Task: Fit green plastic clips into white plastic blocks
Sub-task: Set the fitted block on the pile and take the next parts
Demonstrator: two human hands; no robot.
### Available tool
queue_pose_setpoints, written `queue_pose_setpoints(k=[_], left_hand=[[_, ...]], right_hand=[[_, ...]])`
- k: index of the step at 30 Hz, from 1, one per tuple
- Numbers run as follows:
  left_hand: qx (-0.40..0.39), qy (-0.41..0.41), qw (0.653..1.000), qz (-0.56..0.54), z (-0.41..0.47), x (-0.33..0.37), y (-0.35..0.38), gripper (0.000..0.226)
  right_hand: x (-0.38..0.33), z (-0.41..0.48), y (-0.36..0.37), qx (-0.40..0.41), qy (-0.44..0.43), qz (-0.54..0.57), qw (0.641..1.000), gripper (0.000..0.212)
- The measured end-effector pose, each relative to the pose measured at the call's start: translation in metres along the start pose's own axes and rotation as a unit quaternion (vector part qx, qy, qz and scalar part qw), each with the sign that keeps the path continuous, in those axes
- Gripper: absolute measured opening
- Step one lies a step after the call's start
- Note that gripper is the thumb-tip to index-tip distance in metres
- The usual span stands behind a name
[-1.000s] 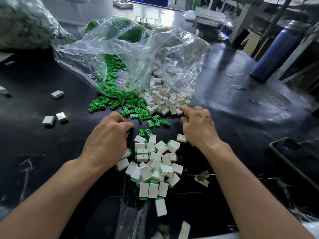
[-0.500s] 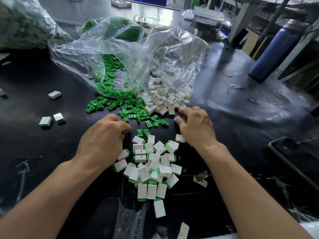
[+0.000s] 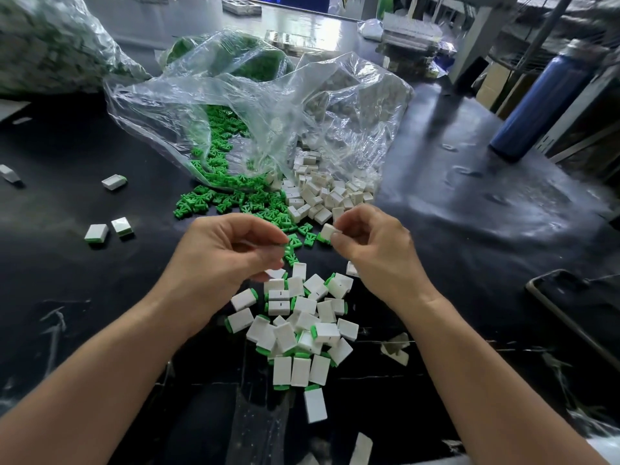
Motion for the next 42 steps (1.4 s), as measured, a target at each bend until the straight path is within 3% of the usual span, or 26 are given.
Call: queue_pose_setpoints(k=[6, 13, 19, 27, 33, 42], left_hand=[[-0.058, -0.020, 0.994, -0.089, -0.007, 0.000, 0.015, 0.012], [-0.010, -0.084, 0.979, -0.186, -0.002, -0.005, 0.007, 0.011], [-0.008, -0.091, 0.977, -0.191, -0.003, -0.006, 0.009, 0.010], [-0.005, -0.083, 0.982, -0.170, -0.001, -0.008, 0.008, 0.012], [0.014, -0.072, 0.984, -0.160, 0.000, -0.007, 0.005, 0.029], [-0.024, -0.085, 0.979, -0.185, -0.002, -0.008, 0.009, 0.021]], right_hand=[[-0.022, -0.018, 0.012, -0.054, -0.063, 0.065, 0.994, 0.016], [-0.031, -0.024, 0.010, -0.064, -0.070, 0.109, 0.989, 0.023], [-0.037, -0.027, 0.007, -0.040, -0.107, 0.080, 0.990, 0.022], [-0.039, -0.028, 0.009, -0.072, -0.074, 0.158, 0.982, 0.024], [-0.034, -0.021, 0.000, -0.090, 0.018, 0.279, 0.956, 0.023], [-0.033, -0.023, 0.000, -0.085, 0.016, 0.262, 0.961, 0.026]])
Point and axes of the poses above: each hand's wrist, its own z-axis towards the middle knuckle, its own y-axis out of the palm, x = y × z, the point moved 3 cm from there along z, towards the middle knuckle, and after that the axes turned 9 degrees about -z, right-handed, at the moved point
